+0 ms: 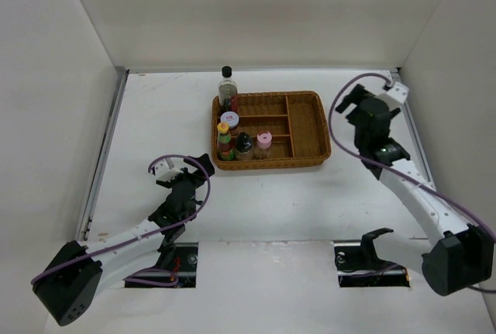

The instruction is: Organize the condiment bottles

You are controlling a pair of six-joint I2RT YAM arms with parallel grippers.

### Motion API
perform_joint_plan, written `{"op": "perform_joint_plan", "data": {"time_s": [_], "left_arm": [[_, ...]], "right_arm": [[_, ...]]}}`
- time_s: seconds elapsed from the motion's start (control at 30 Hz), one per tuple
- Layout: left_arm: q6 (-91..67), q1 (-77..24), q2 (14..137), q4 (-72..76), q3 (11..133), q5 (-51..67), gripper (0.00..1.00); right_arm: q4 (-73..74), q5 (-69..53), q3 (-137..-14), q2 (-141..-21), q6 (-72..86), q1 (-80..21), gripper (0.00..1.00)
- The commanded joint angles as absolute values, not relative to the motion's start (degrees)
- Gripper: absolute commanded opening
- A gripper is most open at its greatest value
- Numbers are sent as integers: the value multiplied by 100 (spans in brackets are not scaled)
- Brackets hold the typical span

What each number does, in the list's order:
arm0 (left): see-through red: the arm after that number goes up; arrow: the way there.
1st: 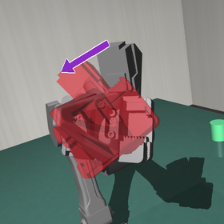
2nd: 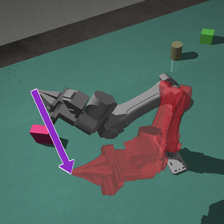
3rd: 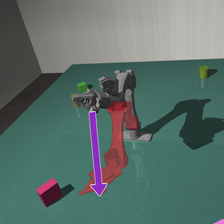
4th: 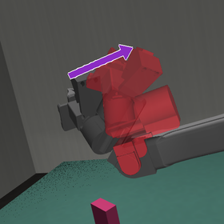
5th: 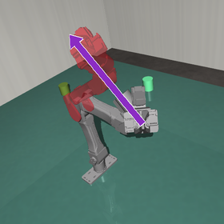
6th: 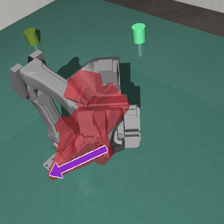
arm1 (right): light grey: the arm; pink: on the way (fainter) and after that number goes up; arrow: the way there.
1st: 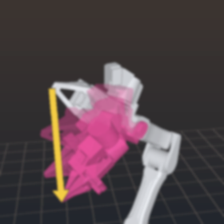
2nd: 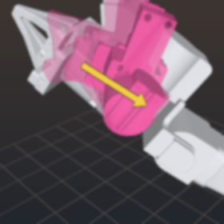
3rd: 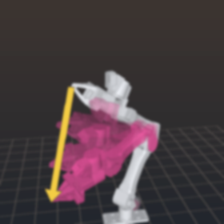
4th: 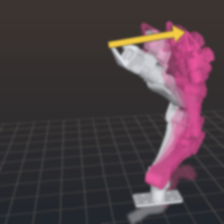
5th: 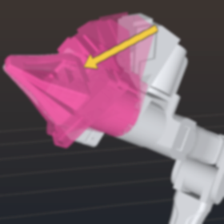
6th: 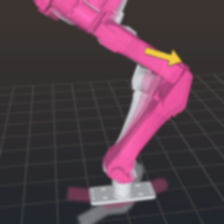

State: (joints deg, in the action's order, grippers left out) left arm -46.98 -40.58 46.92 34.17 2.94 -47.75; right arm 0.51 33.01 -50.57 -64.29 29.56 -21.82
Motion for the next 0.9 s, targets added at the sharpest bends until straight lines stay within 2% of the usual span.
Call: {"op": "perform_joint_plan", "data": {"time_s": [0.0,0.17,0.4,0.7,0.73,0.87], "left_arm": [[-4772,-4074,4605,3665,149,-4755,100],[-4772,-4082,4755,3665,185,-4755,100],[-4772,-4074,4755,3665,185,-4781,100],[-4772,-4056,4886,3700,211,-4799,100],[-4772,-4047,4922,3700,220,-4799,100],[-4772,-4030,4905,3700,211,-4790,100]], "right_arm": [[220,3630,-5097,-6389,2374,-1142,96],[246,3183,-5562,-7249,2101,-278,100],[474,2761,-6468,-8392,1811,75,100],[492,2382,-6890,-9298,1854,312,100],[492,2373,-6934,-9377,1863,321,98],[519,2399,-6944,-9519,1881,286,80]]}}
